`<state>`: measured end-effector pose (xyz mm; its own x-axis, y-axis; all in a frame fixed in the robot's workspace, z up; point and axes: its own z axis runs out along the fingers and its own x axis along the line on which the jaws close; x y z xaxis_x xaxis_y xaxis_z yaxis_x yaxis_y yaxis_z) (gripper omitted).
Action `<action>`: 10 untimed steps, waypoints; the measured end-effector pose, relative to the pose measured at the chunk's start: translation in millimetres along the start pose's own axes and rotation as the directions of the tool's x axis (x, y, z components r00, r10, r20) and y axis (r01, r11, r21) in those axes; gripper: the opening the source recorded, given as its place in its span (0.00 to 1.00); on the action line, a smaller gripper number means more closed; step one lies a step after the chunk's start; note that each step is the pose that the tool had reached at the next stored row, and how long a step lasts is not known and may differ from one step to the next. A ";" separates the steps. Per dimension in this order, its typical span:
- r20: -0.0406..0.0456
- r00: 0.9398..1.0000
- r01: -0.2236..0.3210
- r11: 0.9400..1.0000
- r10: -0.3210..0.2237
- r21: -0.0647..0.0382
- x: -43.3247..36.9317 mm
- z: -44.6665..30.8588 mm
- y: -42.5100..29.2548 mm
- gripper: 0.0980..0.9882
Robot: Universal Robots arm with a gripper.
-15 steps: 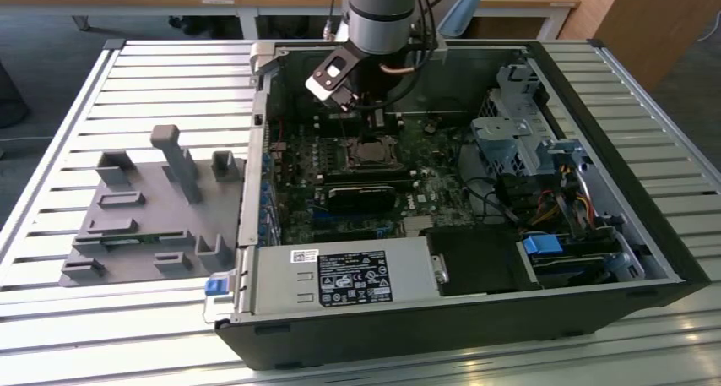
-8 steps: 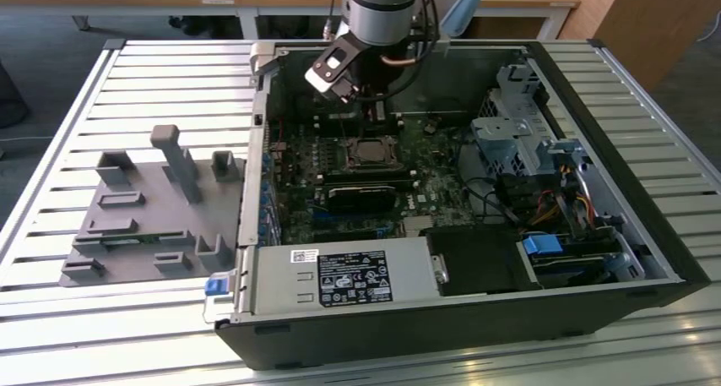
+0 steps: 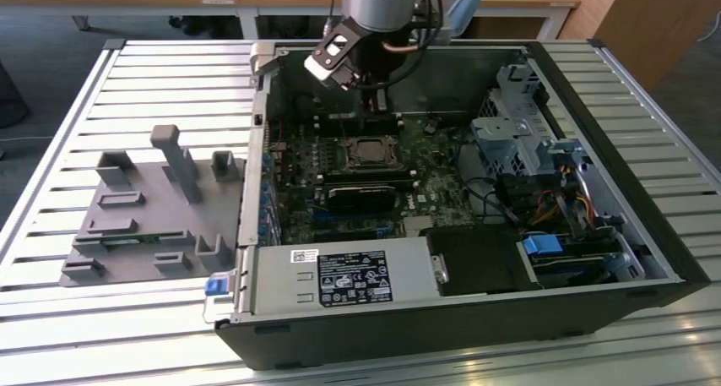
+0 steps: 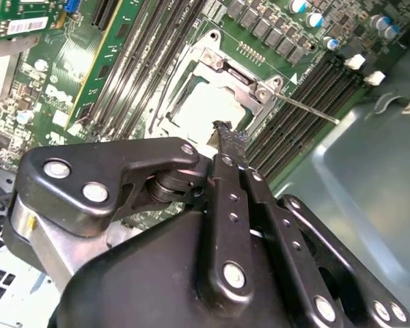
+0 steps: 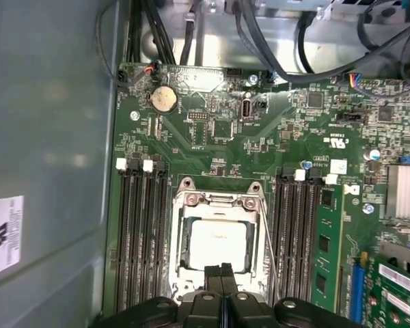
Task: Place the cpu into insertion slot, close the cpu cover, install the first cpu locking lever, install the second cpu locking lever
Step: 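Install the first cpu locking lever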
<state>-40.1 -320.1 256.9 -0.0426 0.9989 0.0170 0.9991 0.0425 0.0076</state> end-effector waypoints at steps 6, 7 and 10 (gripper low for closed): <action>0.000 1.000 0.002 1.000 -0.002 0.000 0.2 -9.8 0.1 0.01; 0.000 1.000 0.013 1.000 -0.013 0.000 0.2 -9.8 0.1 0.01; 0.000 0.998 0.069 0.998 -0.069 0.001 0.2 -9.8 0.1 0.01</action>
<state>-40.1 -320.1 266.8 -0.1112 0.9937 0.0165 0.9938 0.1111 0.0076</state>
